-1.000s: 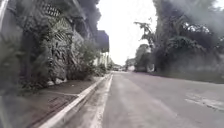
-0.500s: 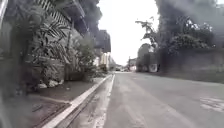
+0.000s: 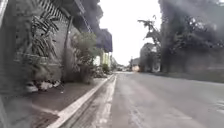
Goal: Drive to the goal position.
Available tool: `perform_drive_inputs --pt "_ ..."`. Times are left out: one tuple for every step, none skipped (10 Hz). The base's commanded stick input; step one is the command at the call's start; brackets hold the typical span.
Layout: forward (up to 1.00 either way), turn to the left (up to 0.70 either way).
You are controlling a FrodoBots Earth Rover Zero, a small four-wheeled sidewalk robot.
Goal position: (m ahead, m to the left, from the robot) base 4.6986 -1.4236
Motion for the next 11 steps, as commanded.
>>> perform_drive_inputs --pt "0.70 0.00" --pt "0.70 0.00" --pt "0.70 0.00" --pt "0.70 -0.13" --pt "0.70 -0.34" --pt "0.70 -0.35" --pt "0.70 -0.35" --pt "0.70 -0.35" --pt "0.70 -0.35" --pt "0.70 -0.24" --pt "0.70 -0.06"
